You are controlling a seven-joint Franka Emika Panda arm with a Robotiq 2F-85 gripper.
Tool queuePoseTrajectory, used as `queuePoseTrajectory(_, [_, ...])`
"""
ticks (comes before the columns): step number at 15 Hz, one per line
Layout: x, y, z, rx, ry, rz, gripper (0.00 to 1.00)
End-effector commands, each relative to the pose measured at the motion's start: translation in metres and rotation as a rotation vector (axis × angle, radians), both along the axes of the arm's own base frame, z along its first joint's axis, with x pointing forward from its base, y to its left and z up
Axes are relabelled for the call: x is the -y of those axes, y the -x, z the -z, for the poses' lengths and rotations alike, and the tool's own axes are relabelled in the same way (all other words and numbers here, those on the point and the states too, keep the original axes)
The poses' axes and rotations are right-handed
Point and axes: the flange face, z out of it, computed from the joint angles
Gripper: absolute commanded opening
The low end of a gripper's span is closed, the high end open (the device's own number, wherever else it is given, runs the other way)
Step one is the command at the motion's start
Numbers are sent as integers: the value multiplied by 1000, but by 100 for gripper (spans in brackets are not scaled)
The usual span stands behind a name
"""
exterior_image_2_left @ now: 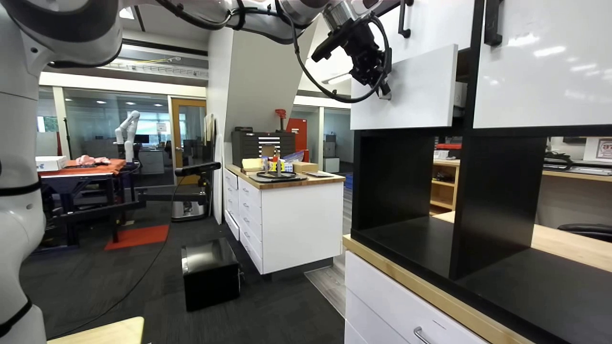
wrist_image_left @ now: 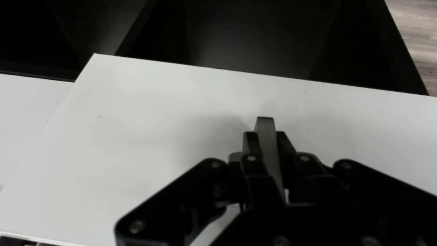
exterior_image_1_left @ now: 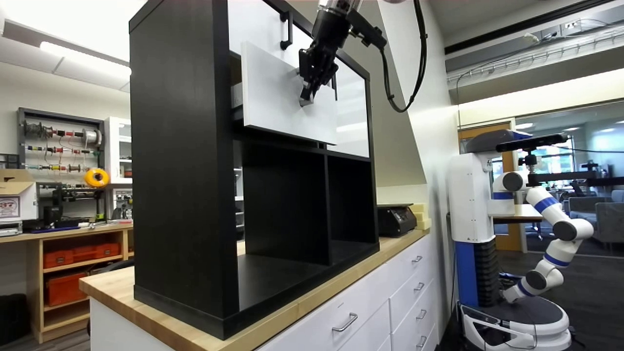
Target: Close the left bottom drawer
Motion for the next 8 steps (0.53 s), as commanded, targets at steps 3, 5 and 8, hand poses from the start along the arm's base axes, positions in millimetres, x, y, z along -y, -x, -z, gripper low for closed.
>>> queuePoseTrajectory(3, [-16,-26,18,5,12,-9,4])
queuePoseTrajectory(5, [-16,-29,18,11,17,-9,5])
queuePoseTrajectory(8, [-18,-26,17,-5,22,4,42])
